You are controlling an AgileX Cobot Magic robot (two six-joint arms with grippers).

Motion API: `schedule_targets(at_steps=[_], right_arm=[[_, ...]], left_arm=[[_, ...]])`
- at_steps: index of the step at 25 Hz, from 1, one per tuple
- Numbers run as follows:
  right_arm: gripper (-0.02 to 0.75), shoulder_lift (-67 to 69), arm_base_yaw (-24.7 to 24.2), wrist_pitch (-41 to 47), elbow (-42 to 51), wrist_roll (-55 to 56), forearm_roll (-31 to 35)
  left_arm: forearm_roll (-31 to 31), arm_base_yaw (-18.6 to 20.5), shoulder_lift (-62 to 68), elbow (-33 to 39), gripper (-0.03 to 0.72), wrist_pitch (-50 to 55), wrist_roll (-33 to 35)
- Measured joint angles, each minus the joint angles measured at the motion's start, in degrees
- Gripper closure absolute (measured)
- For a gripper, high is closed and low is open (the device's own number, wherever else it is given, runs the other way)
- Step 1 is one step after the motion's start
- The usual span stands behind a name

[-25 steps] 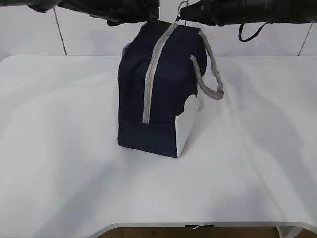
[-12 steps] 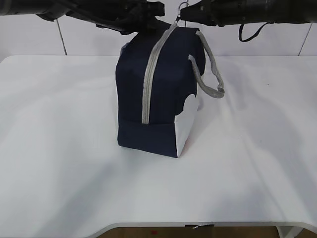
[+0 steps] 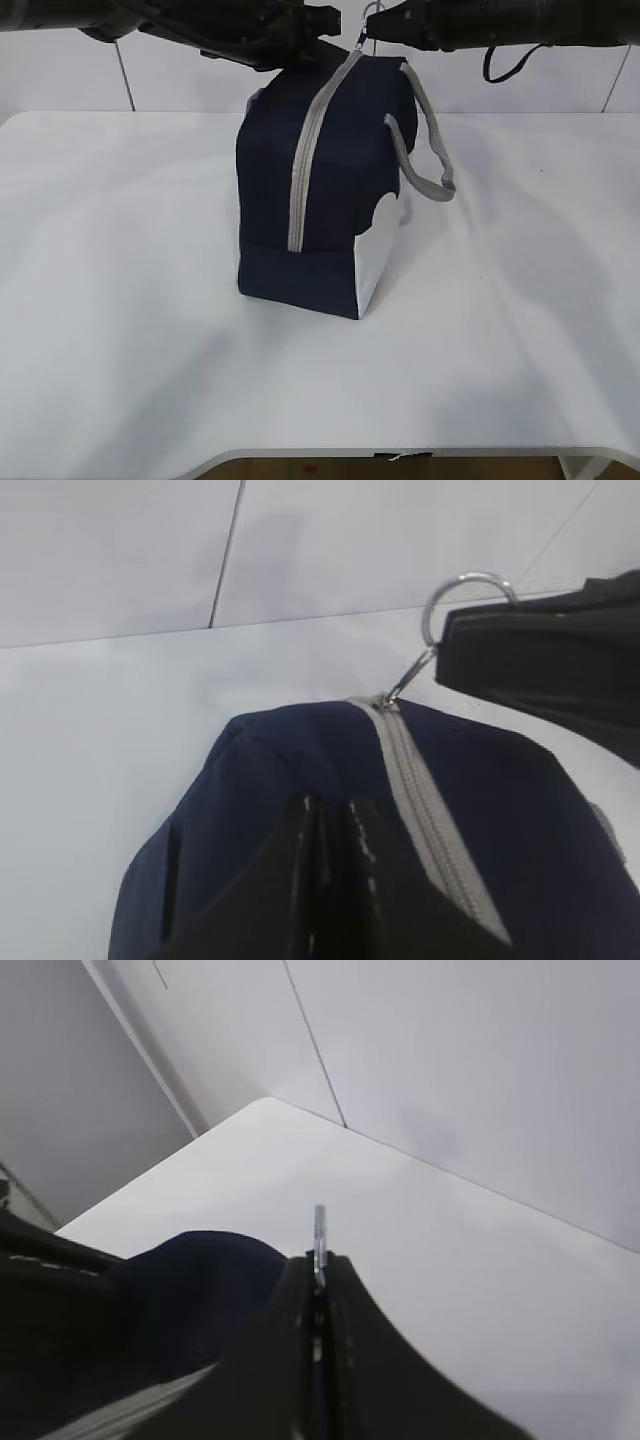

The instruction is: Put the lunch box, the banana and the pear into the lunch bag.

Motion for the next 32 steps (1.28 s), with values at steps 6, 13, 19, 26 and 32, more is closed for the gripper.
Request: schedule_targets(at_steps=[6,13,19,26,32], right_arm=[[0.731,0.00,0.00,-3.86,0.00,1.43,0.00],[0.731,0.00,0.11,-5.26,0.00,2.99,0.10],[0.731,0.00,0.19,-6.58,0.00,4.24,0.10],[0.731,0.82,0.19,-7.73,0.00,6.75,0.22],[0.731,2.61,0.19,-7.18,-0.13,10.51,0.22]], left_arm=[[0.22,-0.12,-1.68,0.00,0.655,2.02,0.75],[0.22,-0.12,-3.24,0.00,0.667,4.81,3.90],[-6.52,-0.12,-4.62,0.00,0.667,7.57,13.73],[-12.77,-0.12,-5.91,0.00,0.668,9.65,21.42],[-13.11,-0.12,-7.26,0.10,0.669,10.56,23.60]])
